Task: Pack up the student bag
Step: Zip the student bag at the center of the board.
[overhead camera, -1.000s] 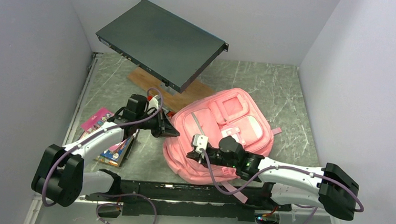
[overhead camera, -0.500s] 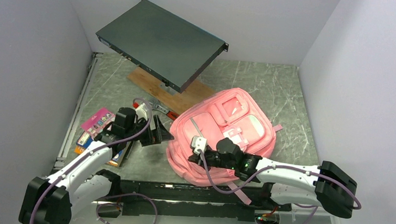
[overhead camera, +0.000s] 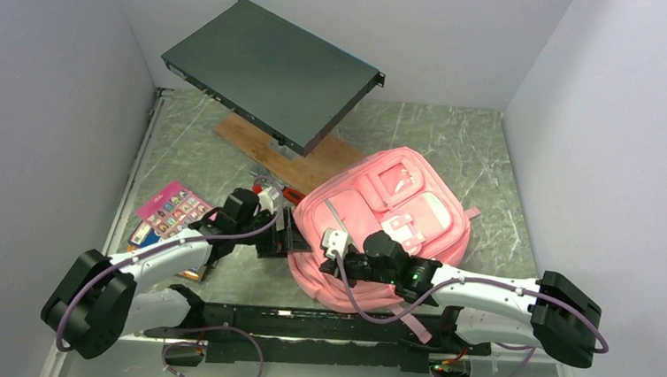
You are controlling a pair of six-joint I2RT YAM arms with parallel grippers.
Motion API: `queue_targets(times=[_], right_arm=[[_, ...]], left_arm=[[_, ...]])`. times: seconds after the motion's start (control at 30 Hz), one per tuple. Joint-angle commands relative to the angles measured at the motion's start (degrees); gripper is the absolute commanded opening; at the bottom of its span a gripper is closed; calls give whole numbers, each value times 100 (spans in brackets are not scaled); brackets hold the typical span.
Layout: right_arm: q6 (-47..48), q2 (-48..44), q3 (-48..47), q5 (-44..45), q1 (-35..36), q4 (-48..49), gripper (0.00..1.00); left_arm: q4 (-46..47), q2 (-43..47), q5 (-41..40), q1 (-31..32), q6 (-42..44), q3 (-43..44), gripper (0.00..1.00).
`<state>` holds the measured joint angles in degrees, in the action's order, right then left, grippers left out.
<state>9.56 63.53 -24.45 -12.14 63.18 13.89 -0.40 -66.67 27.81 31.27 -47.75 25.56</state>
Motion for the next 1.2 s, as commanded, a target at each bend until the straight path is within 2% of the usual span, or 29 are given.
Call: queue_targets(times=[0.0,0.07,0.13,0.17,0.27,0.53,0.63,0.83,1.03,1.17], right_arm=[[289,-24,-396,-217,28,-59,0],[470,44,-532,-218,27,-196,0],[700,122,-705,-216,27,-414,0],[810,151,-770,-223,28,-562,0],[1125,214,-924,-240,28,-840,2],[1595,350,-1240,-208,28,-1815,5],[1712,602,-1234,-128,47,-1981,5],[1712,1113,-1192,360,138,-2262,6],[1597,920,-871,815,151,-2029,7],[1431,471,-423,1194,151,-1490,15]], left_arm=[[505,-106,-309,-107,86,508,72],[523,-50,-278,-279,145,568,56],[546,52,-167,-506,142,606,24],[561,101,-119,-607,150,624,13],[365,154,-16,-755,253,854,0],[-752,352,-414,-1019,570,1641,0],[-999,528,-603,-1163,713,1806,0],[-1227,722,-488,-1482,914,1953,0],[-1445,701,-241,-1954,1136,1926,0],[-1276,700,102,-2130,1095,1762,0]])
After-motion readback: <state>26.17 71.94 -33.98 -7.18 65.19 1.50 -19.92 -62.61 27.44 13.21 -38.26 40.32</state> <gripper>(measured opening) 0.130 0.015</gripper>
